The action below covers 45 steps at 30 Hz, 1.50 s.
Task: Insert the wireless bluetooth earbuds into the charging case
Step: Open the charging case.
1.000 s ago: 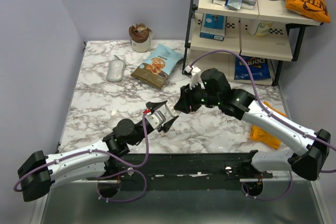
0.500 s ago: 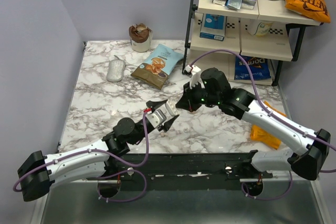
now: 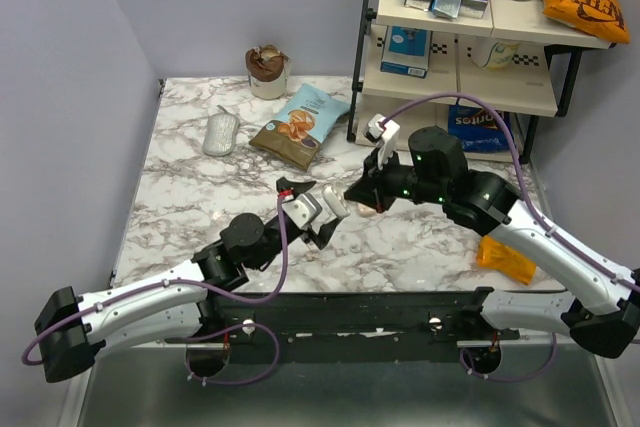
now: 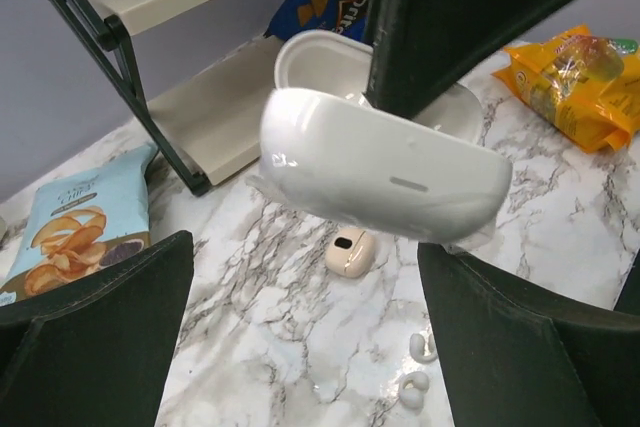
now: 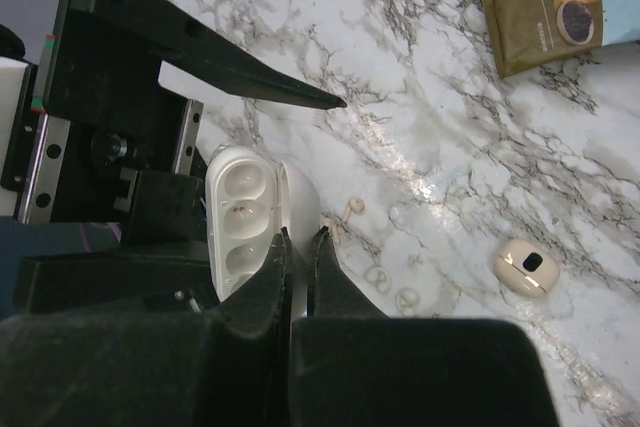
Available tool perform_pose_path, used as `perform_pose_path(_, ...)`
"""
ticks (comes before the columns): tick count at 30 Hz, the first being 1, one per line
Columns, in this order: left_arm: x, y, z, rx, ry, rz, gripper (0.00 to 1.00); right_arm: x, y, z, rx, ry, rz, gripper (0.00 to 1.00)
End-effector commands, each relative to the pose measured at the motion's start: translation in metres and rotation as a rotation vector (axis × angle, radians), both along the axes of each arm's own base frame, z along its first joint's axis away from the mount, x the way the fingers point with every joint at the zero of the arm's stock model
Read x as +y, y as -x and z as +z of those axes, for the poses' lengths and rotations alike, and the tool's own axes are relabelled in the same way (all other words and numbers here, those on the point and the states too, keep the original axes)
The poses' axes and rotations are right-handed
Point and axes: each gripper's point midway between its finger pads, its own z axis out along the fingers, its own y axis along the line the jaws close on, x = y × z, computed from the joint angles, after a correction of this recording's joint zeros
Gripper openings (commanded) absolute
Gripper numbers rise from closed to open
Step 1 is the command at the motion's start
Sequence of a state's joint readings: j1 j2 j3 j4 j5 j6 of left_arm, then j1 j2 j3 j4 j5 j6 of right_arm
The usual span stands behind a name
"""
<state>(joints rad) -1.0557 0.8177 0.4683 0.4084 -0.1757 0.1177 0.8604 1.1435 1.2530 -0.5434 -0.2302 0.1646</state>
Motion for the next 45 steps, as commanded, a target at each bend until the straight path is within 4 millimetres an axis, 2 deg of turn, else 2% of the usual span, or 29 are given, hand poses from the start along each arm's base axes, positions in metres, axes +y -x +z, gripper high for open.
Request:
perform_pose_path(1, 0.001, 0.003, 0.021, 0.034, 0.027, -0.003, 0.99, -0.010, 0.001, -0.005, -0.088, 0.085, -0.014, 0.01)
perform_pose_path(2, 0.000, 0.007, 0.018, 0.048, 0.011, -0.027, 0.99, -0.016, -0.012, -0.004, -0.155, 0.108, -0.071, 0.01)
perform_pose_path(3, 0.001, 0.014, 0.028, 0.036, 0.030, -0.058, 0.99, -0.022, -0.012, 0.002, -0.202, 0.099, -0.087, 0.01)
perform_pose_path(4, -0.004, 0.025, 0.030, 0.034, 0.032, -0.124, 0.99, -0.026, -0.015, -0.008, -0.219, 0.120, -0.108, 0.01)
perform_pose_path(5, -0.003, 0.029, 0.031, 0.039, 0.036, -0.146, 0.99, -0.030, -0.021, 0.001, -0.316, 0.129, -0.105, 0.01)
perform_pose_path(6, 0.000, 0.035, 0.038, 0.034, 0.057, -0.167, 0.99, -0.032, -0.020, 0.005, -0.345, 0.121, -0.102, 0.01)
perform_pose_path(8, -0.003, 0.049, 0.035, 0.054, 0.037, -0.262, 0.99, -0.033, -0.011, 0.015, -0.394, 0.126, -0.030, 0.01)
perform_pose_path(9, -0.003, 0.053, 0.040, 0.054, 0.037, -0.294, 0.99, -0.034, -0.009, 0.017, -0.399, 0.136, -0.016, 0.01)
perform_pose_path(10, -0.009, 0.068, 0.039, 0.071, 0.021, -0.396, 0.99, -0.033, -0.004, 0.012, -0.389, 0.162, 0.025, 0.01)
perform_pose_path(11, -0.009, 0.072, 0.033, 0.104, -0.007, -0.432, 0.99, -0.032, -0.002, 0.021, -0.411, 0.158, 0.051, 0.01)
perform_pose_path(12, -0.009, 0.066, 0.038, 0.118, -0.009, -0.446, 0.99, -0.030, 0.000, 0.021, -0.417, 0.165, 0.063, 0.01)
perform_pose_path(14, -0.012, 0.080, 0.040, 0.182, 0.003, -0.578, 0.99, -0.031, 0.000, 0.024, -0.439, 0.169, 0.057, 0.01)
perform_pose_path(15, -0.012, 0.070, 0.041, 0.212, 0.013, -0.568, 0.99, -0.029, 0.004, 0.025, -0.450, 0.164, 0.068, 0.01)
perform_pose_path(19, -0.013, 0.063, 0.038, 0.271, 0.041, -0.571, 0.99, -0.030, 0.009, 0.029, -0.503, 0.171, 0.060, 0.01)
perform_pose_path(26, -0.022, 0.061, 0.046, 0.265, 0.065, -0.613, 0.99, -0.018, 0.026, 0.015, -0.494, 0.194, 0.141, 0.01)
perform_pose_path(33, -0.025, 0.058, 0.053, 0.245, 0.057, -0.621, 0.98, -0.004, 0.031, 0.002, -0.469, 0.213, 0.188, 0.01)
perform_pose_path(35, -0.026, 0.058, 0.051, 0.249, 0.048, -0.624, 0.94, 0.000, 0.033, 0.002, -0.466, 0.202, 0.198, 0.01)
perform_pose_path(39, -0.028, 0.060, 0.041, 0.277, 0.031, -0.642, 0.77, 0.003, 0.033, 0.003, -0.459, 0.190, 0.197, 0.01)
perform_pose_path(45, -0.028, 0.060, 0.034, 0.295, 0.031, -0.642, 0.73, 0.005, 0.032, 0.008, -0.463, 0.176, 0.195, 0.01)
